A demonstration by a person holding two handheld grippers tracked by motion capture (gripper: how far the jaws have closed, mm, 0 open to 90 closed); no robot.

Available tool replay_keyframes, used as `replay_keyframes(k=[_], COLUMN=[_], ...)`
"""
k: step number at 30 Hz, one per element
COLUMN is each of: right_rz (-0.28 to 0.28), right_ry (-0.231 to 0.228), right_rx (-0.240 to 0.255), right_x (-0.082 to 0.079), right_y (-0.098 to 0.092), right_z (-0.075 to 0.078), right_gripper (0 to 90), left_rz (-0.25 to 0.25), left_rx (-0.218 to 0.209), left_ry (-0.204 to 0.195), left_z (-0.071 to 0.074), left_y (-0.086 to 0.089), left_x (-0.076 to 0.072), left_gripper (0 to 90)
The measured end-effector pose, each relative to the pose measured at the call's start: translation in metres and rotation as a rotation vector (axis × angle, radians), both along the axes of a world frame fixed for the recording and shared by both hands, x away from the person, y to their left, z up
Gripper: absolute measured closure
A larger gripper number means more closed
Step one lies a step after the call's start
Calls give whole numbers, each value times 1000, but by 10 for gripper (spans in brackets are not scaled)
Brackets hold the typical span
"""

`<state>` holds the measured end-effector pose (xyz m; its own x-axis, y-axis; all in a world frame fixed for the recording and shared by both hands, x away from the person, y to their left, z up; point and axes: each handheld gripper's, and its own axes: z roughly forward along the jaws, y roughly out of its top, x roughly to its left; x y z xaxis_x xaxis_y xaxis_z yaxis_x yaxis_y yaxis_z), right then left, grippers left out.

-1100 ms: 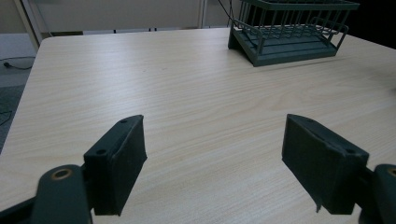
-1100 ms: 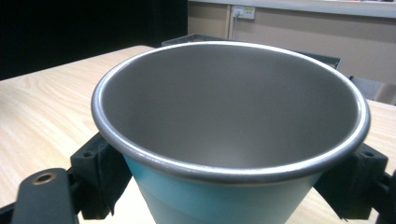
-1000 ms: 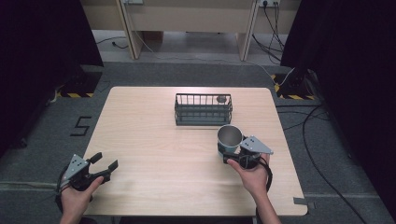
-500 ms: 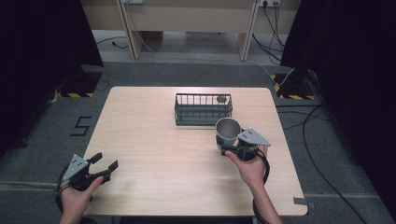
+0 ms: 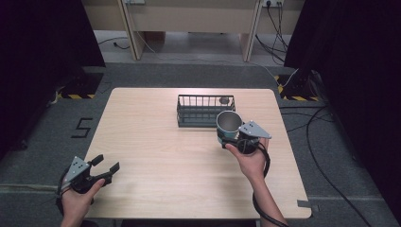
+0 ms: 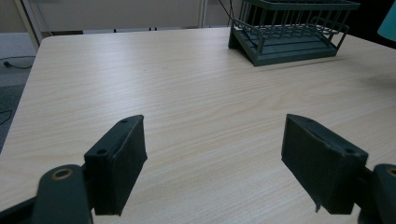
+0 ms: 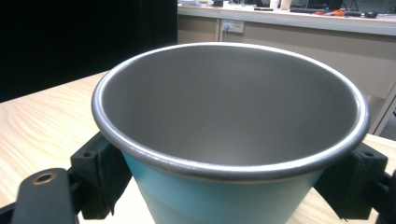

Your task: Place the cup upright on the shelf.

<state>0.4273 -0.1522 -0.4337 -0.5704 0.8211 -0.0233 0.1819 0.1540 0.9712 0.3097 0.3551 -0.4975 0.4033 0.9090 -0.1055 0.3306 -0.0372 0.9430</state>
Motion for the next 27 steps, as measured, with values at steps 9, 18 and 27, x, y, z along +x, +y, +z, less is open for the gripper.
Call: replay_keyframes(k=[9, 18, 27], right_rz=[-5, -9, -14], right_ry=[0, -2, -6], right_rx=[10, 24, 33], right_x=[13, 25, 38], right_y=[7, 14, 21], right_z=[8, 14, 20], right_gripper=[163, 163, 163], left_rz=[-2, -2, -3], left_rx=[-3, -4, -4], left_ry=[1, 0, -1], left_z=[0, 0, 0], left_y=[0, 0, 0], left_x=[0, 0, 0], left_gripper=[214, 214, 214])
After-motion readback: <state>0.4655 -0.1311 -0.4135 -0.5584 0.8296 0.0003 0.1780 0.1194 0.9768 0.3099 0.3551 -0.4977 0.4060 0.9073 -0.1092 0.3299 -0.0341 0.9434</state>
